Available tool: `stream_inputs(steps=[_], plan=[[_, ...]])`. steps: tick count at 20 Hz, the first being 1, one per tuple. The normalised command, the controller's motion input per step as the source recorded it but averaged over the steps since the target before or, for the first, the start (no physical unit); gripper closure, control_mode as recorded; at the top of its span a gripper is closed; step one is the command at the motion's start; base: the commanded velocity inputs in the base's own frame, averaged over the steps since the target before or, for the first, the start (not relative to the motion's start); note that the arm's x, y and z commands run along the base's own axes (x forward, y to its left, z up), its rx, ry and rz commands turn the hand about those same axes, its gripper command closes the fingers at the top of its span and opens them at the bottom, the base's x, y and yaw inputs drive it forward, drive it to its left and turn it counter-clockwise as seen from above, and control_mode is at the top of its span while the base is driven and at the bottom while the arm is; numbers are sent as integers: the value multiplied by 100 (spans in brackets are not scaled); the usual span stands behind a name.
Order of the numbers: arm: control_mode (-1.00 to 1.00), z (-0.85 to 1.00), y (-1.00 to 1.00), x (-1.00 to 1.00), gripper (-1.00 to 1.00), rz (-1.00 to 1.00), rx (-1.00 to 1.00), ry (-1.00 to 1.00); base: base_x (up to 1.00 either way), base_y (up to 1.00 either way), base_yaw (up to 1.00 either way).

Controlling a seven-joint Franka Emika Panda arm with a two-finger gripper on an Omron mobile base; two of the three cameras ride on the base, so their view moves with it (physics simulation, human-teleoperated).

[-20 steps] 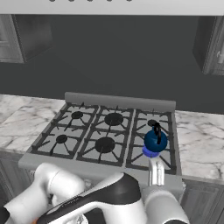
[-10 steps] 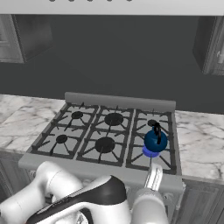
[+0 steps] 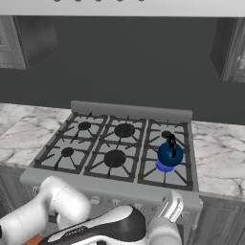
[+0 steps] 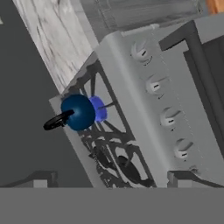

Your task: The kettle is done boiling. Turn off the stove, then wait for 300 timesteps before moving the kettle to the dining table.

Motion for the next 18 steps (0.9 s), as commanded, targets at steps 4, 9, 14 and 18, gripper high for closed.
stream_inputs(steps=[4,9,14,18], plan=[[-100,-27,-1,0,-100,-8,19,-12,0,0,0],[-100,-24,-2,14,-100,-9,8,-2,0,0,0],[-100,-23,0,29,-100,-7,0,0,0,0,0],[-100,-43,-3,18,-100,-9,4,-1,0,0,0]])
